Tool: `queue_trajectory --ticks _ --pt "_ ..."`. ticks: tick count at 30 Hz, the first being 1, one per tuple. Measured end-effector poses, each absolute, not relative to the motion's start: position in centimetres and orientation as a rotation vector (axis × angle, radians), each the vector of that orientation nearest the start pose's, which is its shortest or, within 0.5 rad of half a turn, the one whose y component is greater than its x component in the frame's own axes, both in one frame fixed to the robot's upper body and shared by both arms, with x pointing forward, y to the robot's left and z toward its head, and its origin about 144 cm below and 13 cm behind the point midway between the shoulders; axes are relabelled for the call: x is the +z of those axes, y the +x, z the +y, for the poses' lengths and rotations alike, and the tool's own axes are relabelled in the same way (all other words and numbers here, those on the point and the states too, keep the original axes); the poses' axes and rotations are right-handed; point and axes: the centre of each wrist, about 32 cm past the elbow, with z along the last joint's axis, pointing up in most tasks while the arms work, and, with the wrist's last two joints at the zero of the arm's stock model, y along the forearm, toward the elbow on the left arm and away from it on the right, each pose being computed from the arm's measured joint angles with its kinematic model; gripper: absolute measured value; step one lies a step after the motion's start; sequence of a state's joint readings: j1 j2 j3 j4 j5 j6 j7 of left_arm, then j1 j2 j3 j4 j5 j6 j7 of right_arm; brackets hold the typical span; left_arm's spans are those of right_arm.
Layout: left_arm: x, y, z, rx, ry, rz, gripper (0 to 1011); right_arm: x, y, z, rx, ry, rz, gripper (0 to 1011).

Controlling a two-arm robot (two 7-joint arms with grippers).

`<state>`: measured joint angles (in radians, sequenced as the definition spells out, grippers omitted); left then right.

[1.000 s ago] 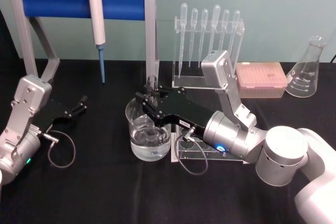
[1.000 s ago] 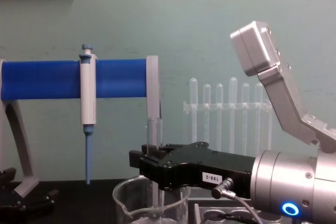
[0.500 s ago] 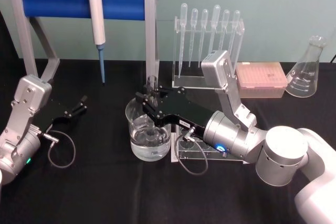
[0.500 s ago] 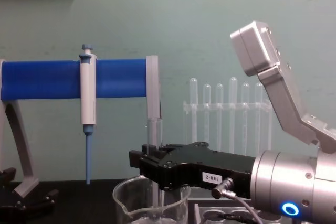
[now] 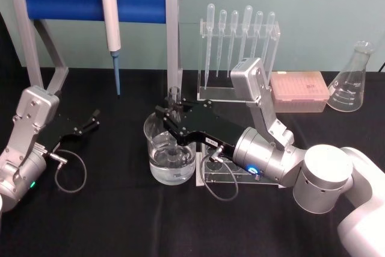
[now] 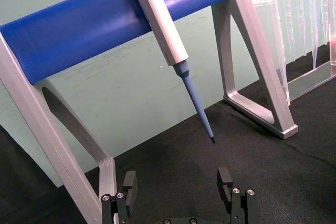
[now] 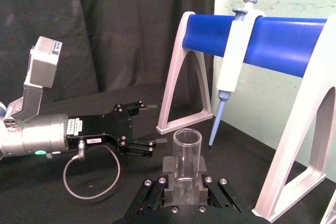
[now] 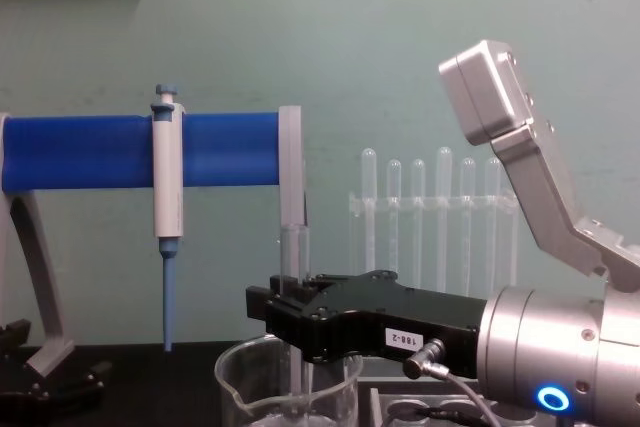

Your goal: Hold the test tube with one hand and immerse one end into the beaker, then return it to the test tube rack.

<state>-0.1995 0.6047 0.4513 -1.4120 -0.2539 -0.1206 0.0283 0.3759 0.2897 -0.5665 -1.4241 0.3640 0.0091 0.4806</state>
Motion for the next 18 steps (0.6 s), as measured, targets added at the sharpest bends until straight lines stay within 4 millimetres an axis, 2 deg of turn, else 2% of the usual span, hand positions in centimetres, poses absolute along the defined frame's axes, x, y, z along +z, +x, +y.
queue_trajectory --ticks 18 --pt "113.98 48.86 30.97 1.248 0.304 -0.285 1000 118.72 52.49 -15.94 -0.605 -0.032 -0.07 239"
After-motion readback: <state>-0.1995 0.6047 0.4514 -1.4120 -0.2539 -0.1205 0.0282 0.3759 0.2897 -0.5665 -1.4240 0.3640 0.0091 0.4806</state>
